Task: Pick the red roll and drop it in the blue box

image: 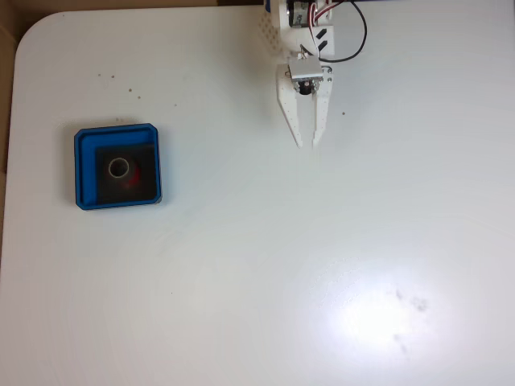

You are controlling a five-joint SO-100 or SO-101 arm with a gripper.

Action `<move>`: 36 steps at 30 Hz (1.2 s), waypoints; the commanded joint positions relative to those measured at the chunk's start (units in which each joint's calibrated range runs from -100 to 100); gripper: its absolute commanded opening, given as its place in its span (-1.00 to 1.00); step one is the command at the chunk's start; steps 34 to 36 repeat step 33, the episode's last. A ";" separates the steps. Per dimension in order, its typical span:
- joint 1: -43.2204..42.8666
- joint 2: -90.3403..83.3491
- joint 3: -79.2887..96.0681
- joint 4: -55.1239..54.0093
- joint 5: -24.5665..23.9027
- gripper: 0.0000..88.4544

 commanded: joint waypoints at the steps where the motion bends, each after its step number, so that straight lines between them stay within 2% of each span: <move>1: 0.09 -0.36 0.72 -0.47 1.97 -0.96; 5: 0.09 -0.36 0.81 -0.47 5.39 -0.96; 36: 0.09 -0.36 0.81 -0.47 5.30 -0.96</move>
